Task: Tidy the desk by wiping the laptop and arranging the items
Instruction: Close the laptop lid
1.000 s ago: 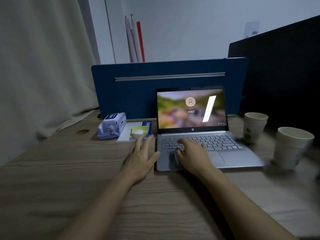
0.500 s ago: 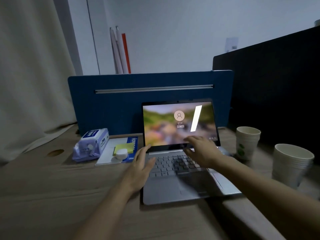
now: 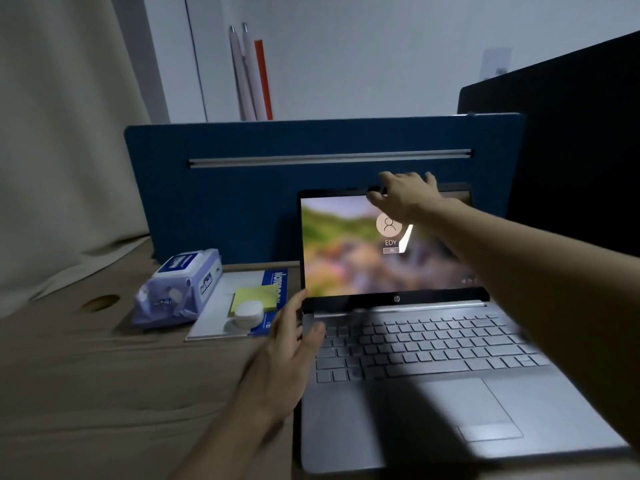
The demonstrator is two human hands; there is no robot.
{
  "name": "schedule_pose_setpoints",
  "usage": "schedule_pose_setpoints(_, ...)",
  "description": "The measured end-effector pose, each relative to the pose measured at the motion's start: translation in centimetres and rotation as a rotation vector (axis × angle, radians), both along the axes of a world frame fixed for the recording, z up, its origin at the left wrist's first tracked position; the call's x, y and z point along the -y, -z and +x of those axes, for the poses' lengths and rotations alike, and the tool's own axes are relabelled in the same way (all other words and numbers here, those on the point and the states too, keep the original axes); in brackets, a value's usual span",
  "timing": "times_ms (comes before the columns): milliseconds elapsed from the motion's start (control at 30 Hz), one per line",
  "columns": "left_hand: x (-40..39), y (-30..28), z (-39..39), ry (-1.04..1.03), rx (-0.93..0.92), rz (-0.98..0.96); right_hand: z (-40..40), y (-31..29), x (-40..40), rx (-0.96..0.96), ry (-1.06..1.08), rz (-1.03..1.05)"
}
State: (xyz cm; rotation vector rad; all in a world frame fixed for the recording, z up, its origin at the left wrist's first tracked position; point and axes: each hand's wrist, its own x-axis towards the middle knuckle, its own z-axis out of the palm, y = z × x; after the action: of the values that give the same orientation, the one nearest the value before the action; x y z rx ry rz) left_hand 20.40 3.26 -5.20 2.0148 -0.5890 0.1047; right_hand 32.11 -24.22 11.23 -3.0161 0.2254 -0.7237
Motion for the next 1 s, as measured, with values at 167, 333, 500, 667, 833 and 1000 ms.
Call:
schedule_pose_setpoints(167,0.0,0.1,0.4,0.000,-0.001,-0.028,-1.9,0.0,-0.2,0.153,-0.034,-0.098)
schedule_pose_setpoints(333,0.0,0.3,0.9,-0.012,-0.068,-0.142,-5.8,-0.5,-1.0,0.279,-0.045,-0.114)
schedule_pose_setpoints(500,-0.2,0.4,1.1,-0.025,-0.206,-0.317,-12.1,0.8,-1.7,0.411,-0.107,-0.125)
schedule_pose_setpoints(667,-0.2,-0.2,-0.1,0.075,-0.230,-0.387,-18.2,3.7,-2.4,0.415,-0.134,-0.156)
schedule_pose_setpoints(833,-0.4,-1.1,-1.8,0.119,-0.211,-0.385,-23.2,7.7,-3.5,0.395,-0.141,-0.137)
schedule_pose_setpoints(1000,-1.4,-0.9,-2.2,0.065,-0.220,-0.317,-27.8,12.7,-3.6,0.337,-0.227,-0.161)
